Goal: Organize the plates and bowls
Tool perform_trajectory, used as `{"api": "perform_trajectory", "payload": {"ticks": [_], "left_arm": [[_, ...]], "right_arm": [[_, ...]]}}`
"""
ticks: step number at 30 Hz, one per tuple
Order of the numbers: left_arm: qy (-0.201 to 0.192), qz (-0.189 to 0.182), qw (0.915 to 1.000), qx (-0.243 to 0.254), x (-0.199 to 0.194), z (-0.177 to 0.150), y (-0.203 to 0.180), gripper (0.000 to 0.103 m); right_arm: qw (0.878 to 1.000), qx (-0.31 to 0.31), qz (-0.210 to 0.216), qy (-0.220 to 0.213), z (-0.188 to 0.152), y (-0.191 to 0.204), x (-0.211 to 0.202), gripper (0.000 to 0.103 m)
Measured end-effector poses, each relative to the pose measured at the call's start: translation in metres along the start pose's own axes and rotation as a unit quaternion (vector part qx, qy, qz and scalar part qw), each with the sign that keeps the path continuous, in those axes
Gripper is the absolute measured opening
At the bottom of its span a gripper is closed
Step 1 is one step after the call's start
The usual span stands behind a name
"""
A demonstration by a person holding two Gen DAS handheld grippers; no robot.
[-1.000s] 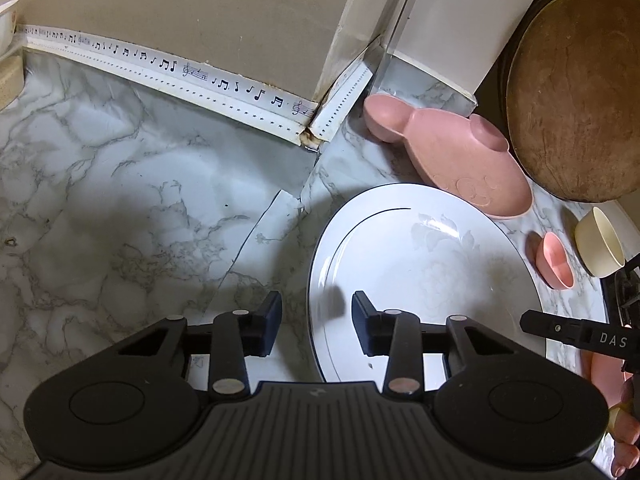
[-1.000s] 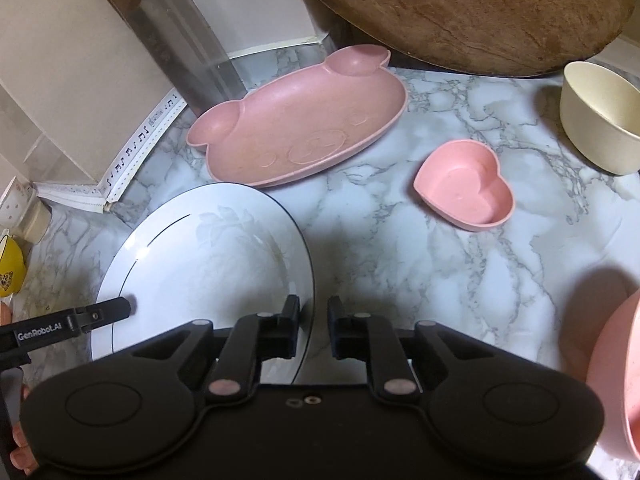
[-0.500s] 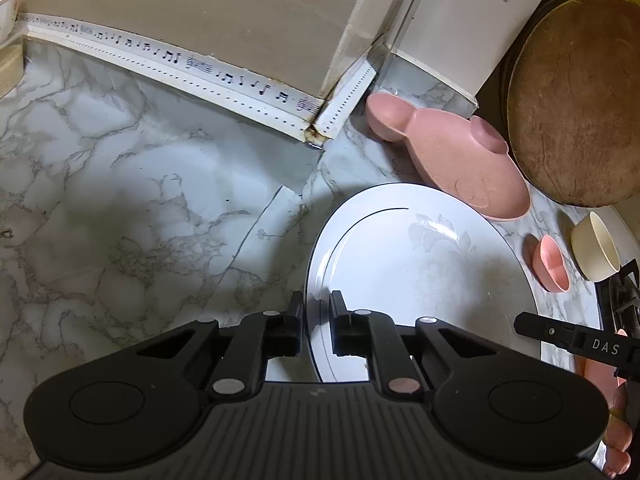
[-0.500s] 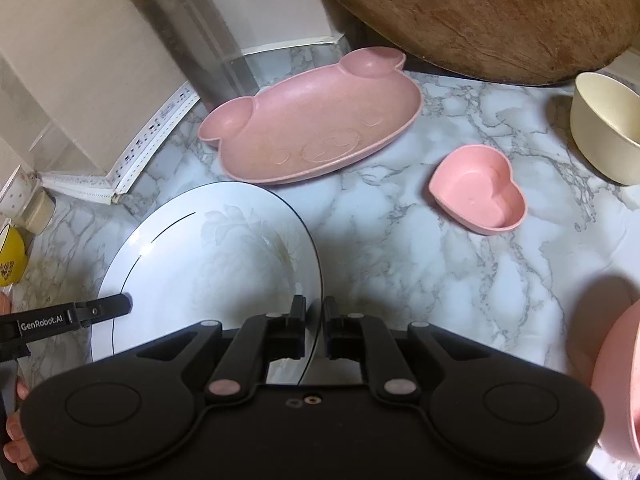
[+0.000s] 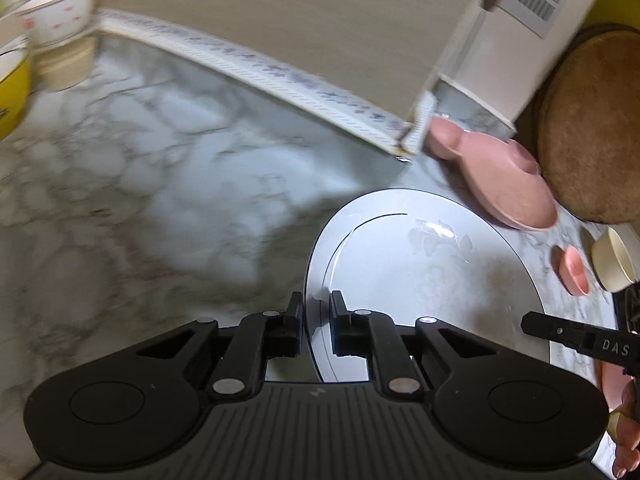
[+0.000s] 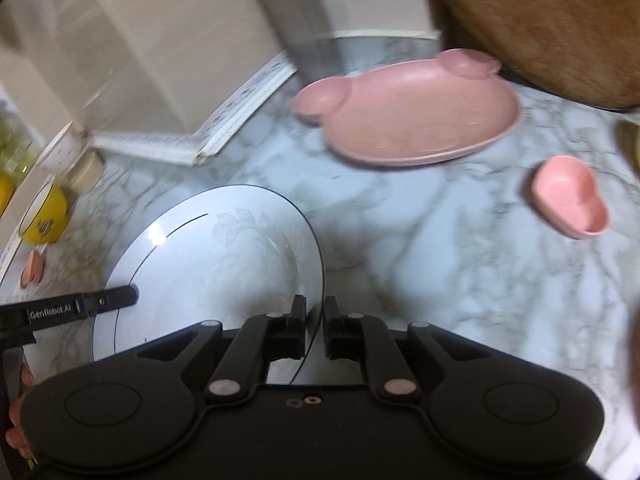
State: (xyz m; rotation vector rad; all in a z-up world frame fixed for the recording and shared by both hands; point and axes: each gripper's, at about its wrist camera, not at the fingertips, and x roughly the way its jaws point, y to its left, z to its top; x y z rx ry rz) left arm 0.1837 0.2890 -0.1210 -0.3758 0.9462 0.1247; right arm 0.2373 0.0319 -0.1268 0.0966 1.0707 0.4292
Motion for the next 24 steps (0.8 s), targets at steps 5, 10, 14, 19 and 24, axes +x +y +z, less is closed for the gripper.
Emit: {"api": "perform_trajectory", "payload": {"ticks": [5, 10, 14, 19, 24], "left_arm": [[-0.004, 0.019, 0.9997, -0.014, -0.008, -0.008, 0.023, 0.012], [-0.009, 0.029, 0.9994, -0.018, -0.013, -0.014, 0.034, 0.012], [-0.01, 0.031, 0.9991, -0.025, -0.015, -0.016, 0.038, 0.012], [-0.016, 0.041, 0.9988, -0.019, -0.012, -0.017, 0.035, 0.012], [-0.022, 0.044, 0.9987, -0.016, -0.013, -0.019, 0.036, 0.012]], "right_arm": [[1.0, -0.017, 0.012, 0.011, -0.006, 0.016, 0.011, 0.009], [0.999, -0.022, 0.018, 0.015, -0.009, 0.022, 0.012, 0.009], [0.999, -0.031, 0.018, 0.014, -0.011, 0.026, 0.014, 0.009], [0.999, -0.036, 0.015, 0.013, -0.012, 0.028, 0.014, 0.009], [0.999, -0.036, 0.007, 0.015, -0.011, 0.031, 0.015, 0.01]]}}
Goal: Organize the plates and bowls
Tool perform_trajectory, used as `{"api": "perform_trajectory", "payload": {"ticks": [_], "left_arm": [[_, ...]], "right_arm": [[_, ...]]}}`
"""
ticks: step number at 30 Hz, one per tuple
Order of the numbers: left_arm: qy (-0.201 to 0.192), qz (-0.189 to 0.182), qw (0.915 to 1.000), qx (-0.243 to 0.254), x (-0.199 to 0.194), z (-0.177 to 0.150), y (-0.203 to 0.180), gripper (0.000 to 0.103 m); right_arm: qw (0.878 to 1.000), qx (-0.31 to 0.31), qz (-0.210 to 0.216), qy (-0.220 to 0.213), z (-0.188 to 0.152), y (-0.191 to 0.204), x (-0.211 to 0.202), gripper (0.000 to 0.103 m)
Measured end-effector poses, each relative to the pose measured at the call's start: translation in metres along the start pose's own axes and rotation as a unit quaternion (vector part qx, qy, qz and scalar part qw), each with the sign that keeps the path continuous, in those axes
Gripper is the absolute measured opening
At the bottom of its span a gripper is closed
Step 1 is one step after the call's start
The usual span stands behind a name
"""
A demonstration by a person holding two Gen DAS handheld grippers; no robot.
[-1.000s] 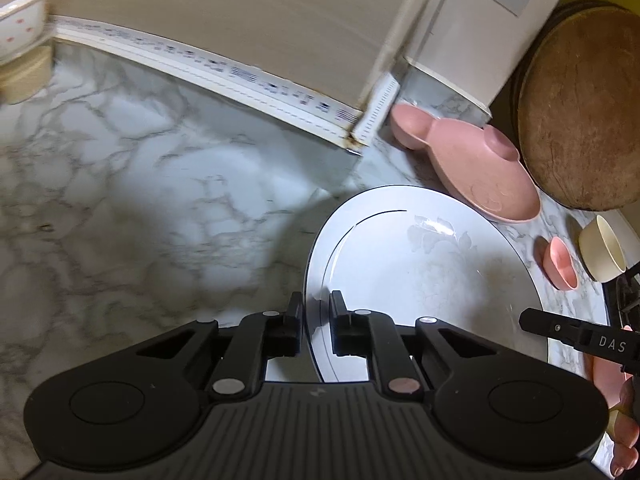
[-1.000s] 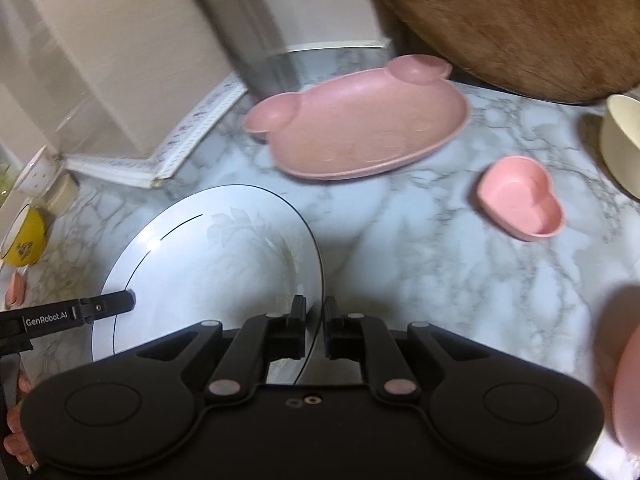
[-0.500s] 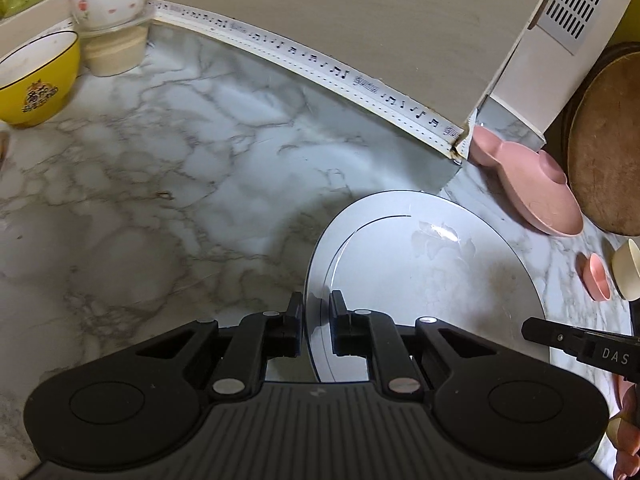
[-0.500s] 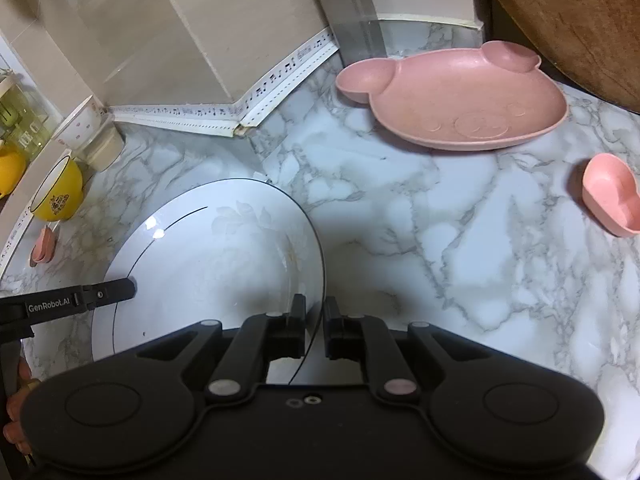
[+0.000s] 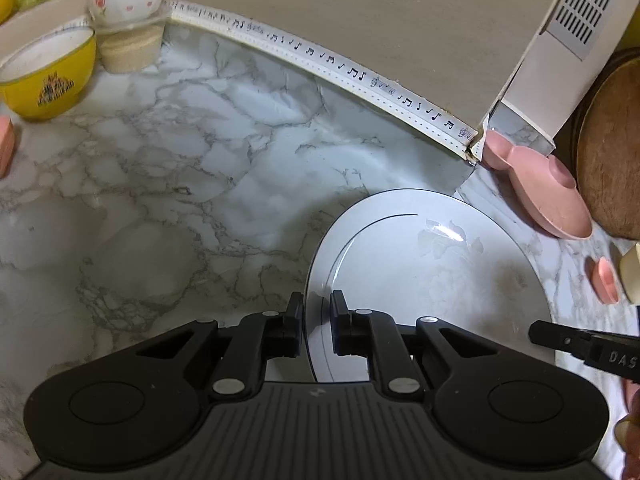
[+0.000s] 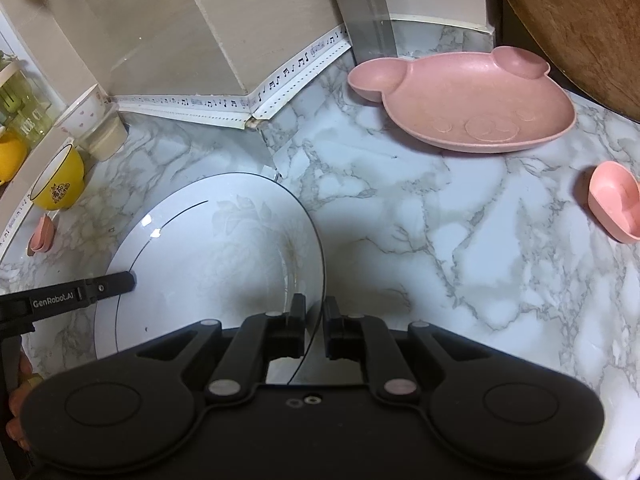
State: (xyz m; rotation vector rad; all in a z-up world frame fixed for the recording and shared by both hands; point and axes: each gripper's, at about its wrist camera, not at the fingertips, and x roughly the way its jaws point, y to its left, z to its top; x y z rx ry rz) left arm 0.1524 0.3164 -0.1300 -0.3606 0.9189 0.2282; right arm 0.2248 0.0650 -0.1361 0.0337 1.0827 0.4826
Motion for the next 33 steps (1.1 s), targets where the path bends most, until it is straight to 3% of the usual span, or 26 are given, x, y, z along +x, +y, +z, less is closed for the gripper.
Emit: {"api": "perform_trajectory", "payload": {"ticks": [11, 19, 29, 33], "left_arm": [[-0.023, 0.01, 0.9996, 0.016, -0.009, 0.002, -0.004, 0.012], [-0.049, 0.017, 0.9981, 0.033, -0.028, 0.0, -0.012, 0.012], [-0.068, -0.011, 0.9958, 0.059, -0.051, -0.01, -0.042, 0.013], [-0.075, -0.026, 0.9944, 0.07, -0.061, -0.017, -0.058, 0.019]], "right_arm": [[1.0, -0.004, -0.017, -0.001, -0.003, 0.0, -0.007, 0.021], [0.999, -0.025, -0.038, -0.024, -0.008, 0.003, -0.027, 0.027], [0.997, -0.032, -0.048, -0.053, -0.02, -0.001, -0.061, 0.039], [0.995, -0.037, -0.055, -0.072, -0.028, -0.004, -0.078, 0.047]]}}
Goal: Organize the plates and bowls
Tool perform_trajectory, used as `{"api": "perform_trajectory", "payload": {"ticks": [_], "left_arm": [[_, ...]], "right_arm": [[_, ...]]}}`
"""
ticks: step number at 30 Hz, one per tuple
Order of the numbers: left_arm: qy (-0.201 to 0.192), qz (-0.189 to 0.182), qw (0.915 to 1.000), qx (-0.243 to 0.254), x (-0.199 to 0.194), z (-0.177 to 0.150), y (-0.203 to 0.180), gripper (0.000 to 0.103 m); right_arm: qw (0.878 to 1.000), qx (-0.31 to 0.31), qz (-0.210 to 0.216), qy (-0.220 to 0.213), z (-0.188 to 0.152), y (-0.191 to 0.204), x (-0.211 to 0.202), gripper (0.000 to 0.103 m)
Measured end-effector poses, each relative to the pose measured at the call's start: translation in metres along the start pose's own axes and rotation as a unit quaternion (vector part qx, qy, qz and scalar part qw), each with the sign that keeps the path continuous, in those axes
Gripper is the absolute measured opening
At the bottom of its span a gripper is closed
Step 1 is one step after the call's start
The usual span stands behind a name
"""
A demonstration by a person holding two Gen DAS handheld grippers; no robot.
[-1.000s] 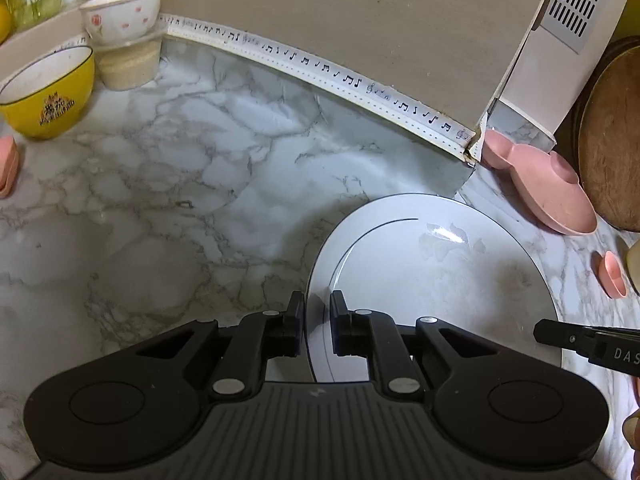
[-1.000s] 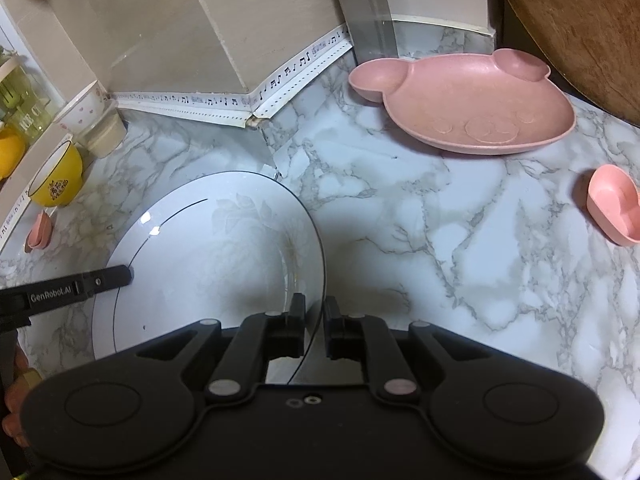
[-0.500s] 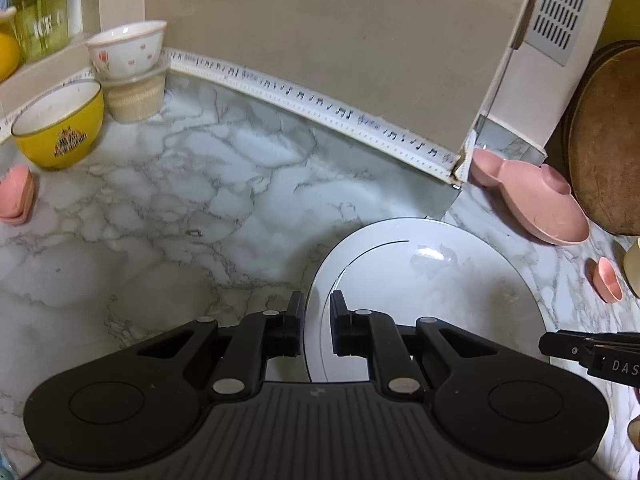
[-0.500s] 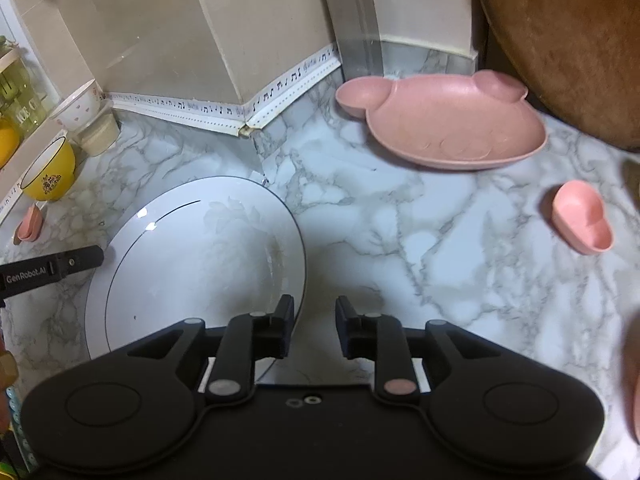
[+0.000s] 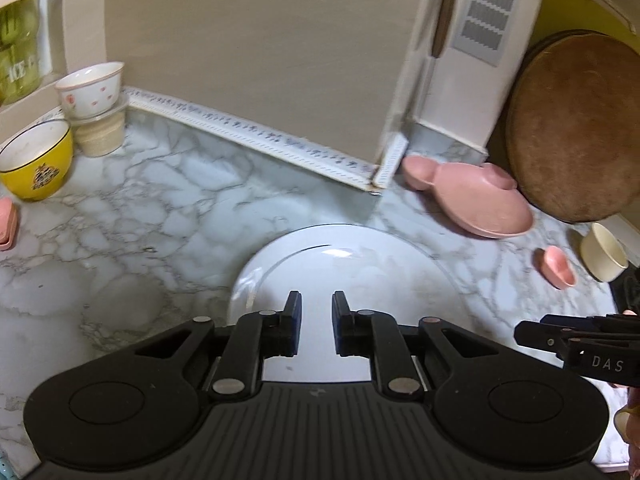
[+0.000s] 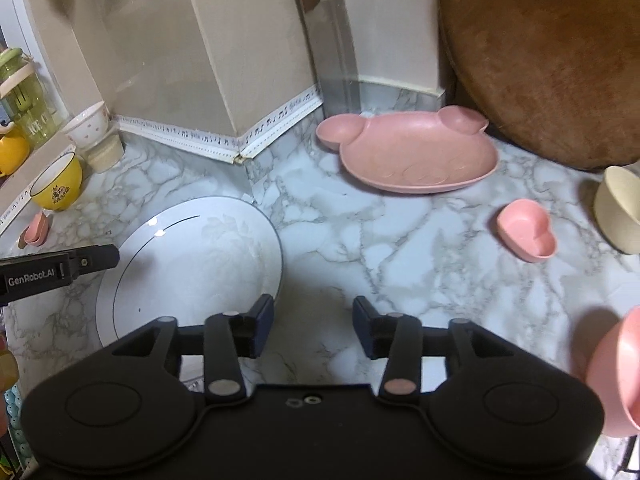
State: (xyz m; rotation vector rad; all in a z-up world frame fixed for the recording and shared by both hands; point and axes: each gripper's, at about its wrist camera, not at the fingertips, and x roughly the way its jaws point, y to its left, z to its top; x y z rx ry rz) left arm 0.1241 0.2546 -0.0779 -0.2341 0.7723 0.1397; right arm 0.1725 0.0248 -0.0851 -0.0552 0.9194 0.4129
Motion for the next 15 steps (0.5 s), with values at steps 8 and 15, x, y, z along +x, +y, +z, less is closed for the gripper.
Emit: {"api": "perform_trajectory", "payload": {"ticks": [8, 15], "left_arm": [[-0.028, -0.029, 0.9991, 0.015, -0.022, -0.006, -0.036, 0.05], [-0.039, -0.054, 0.9971, 0.036, -0.037, -0.014, -0.072, 0.061]], "right_arm": [[0.999, 0.004, -0.018, -0.035, -0.011, -0.022, -0.04, 0.067], [0.997, 0.002, -0.034, -0.067, -0.024, -0.041, -0.077, 0.078]]}}
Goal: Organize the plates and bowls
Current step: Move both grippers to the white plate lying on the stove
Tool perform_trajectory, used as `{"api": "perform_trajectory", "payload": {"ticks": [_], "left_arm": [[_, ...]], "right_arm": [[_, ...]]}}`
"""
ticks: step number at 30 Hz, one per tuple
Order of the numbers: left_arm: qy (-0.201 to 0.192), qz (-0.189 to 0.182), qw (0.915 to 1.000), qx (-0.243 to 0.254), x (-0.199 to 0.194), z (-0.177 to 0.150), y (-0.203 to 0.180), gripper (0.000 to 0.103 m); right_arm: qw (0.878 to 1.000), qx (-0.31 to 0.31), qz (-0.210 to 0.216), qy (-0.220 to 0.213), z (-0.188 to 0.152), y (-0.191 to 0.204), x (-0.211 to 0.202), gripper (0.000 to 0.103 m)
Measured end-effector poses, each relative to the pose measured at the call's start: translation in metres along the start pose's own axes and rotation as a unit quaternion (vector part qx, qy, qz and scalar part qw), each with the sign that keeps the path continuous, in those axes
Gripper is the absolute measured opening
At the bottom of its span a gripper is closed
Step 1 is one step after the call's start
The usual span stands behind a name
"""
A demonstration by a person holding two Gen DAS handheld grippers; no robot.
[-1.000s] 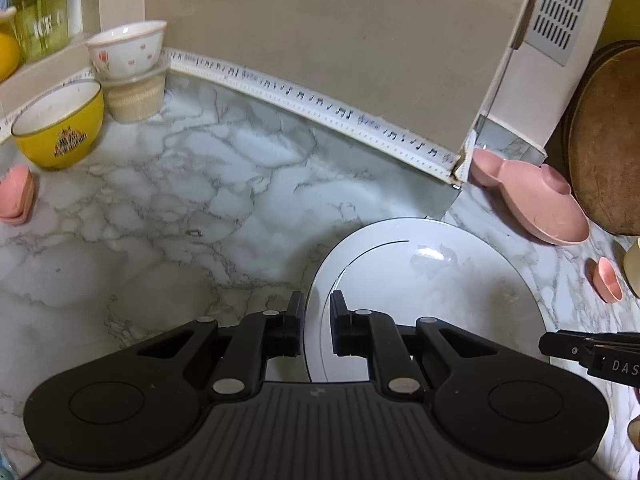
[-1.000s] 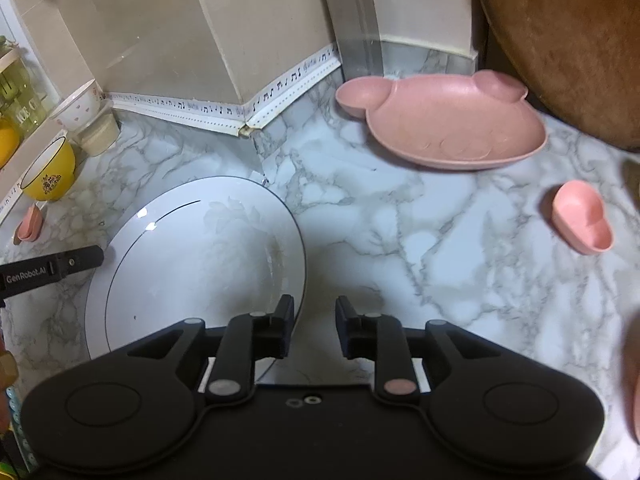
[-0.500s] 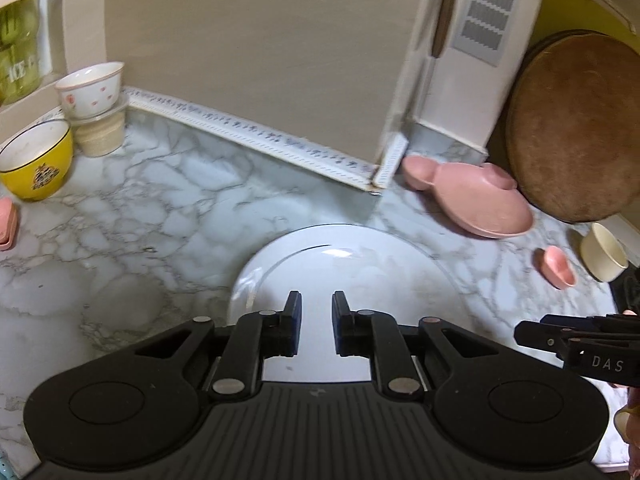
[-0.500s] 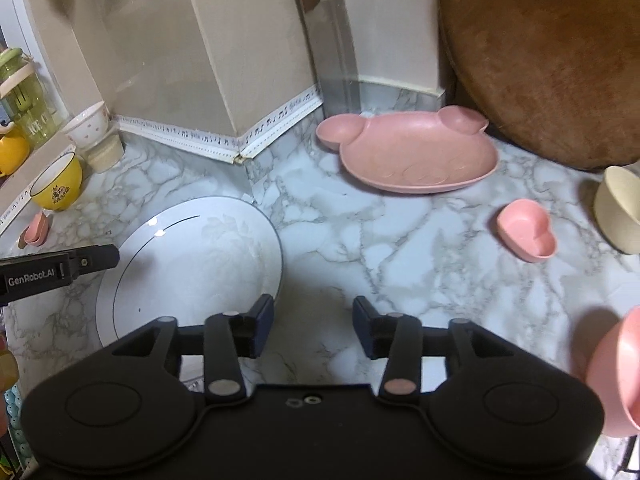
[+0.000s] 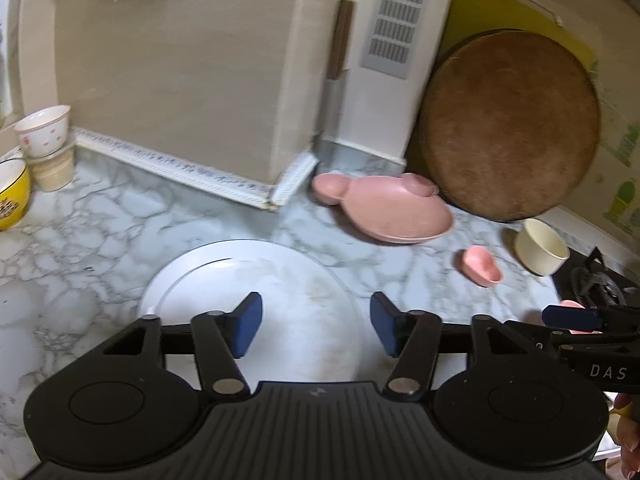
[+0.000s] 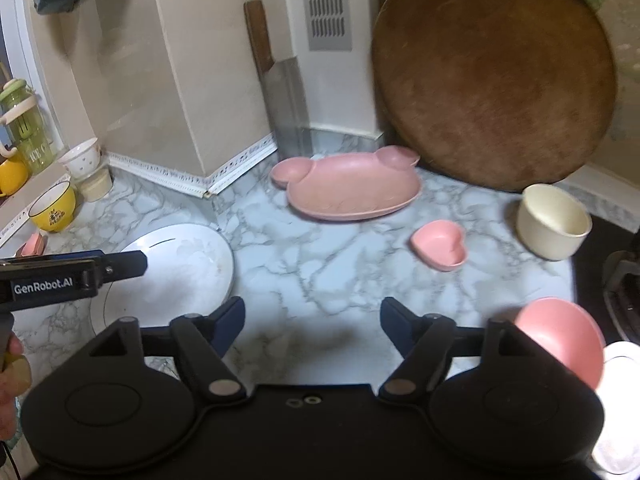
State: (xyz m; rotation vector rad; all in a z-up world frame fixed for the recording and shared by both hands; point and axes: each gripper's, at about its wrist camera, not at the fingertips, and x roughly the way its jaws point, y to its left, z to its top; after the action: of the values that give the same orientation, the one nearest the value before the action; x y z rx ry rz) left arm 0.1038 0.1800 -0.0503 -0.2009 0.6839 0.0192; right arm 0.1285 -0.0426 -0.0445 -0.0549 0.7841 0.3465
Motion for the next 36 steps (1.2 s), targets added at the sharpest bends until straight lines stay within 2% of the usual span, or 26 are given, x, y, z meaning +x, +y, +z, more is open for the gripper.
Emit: {"api": "perform_trajectory", "payload": {"ticks": [3, 5, 8, 13, 16, 21, 28, 36], "left_arm": [[-0.004, -0.017, 0.9998, 0.009, -0.004, -0.001, -0.017, 0.062], [-0.006, -0.027, 0.9995, 0.014, -0.008, -0.003, -0.029, 0.067], [-0.012, -0.039, 0.9989, 0.022, -0.012, -0.004, -0.043, 0.072], [-0.018, -0.059, 0.9975, 0.035, -0.017, -0.005, -0.066, 0.074], [-0.025, -0.064, 0.9968, 0.041, -0.021, -0.005, -0.08, 0.078], [-0.03, -0.077, 0.995, 0.056, -0.022, -0.007, -0.104, 0.079], [-0.012, -0.106, 0.9903, 0.089, -0.011, -0.015, -0.144, 0.079], [0.014, -0.146, 0.9808, 0.128, -0.001, -0.029, -0.192, 0.079]], "right_arm": [[1.0, -0.005, -0.01, -0.012, -0.003, -0.006, -0.013, 0.084], [1.0, -0.004, -0.016, -0.019, -0.005, -0.011, -0.021, 0.091], [0.999, -0.002, -0.025, -0.031, -0.008, -0.02, -0.034, 0.095], [0.997, 0.001, -0.045, -0.055, -0.015, -0.035, -0.051, 0.101], [0.996, 0.004, -0.056, -0.066, -0.019, -0.047, -0.059, 0.103], [0.994, 0.014, -0.074, -0.073, -0.029, -0.067, -0.072, 0.103], [0.991, 0.025, -0.1, -0.082, -0.044, -0.095, -0.09, 0.103], [0.986, 0.051, -0.14, -0.077, -0.06, -0.131, -0.106, 0.103]]}}
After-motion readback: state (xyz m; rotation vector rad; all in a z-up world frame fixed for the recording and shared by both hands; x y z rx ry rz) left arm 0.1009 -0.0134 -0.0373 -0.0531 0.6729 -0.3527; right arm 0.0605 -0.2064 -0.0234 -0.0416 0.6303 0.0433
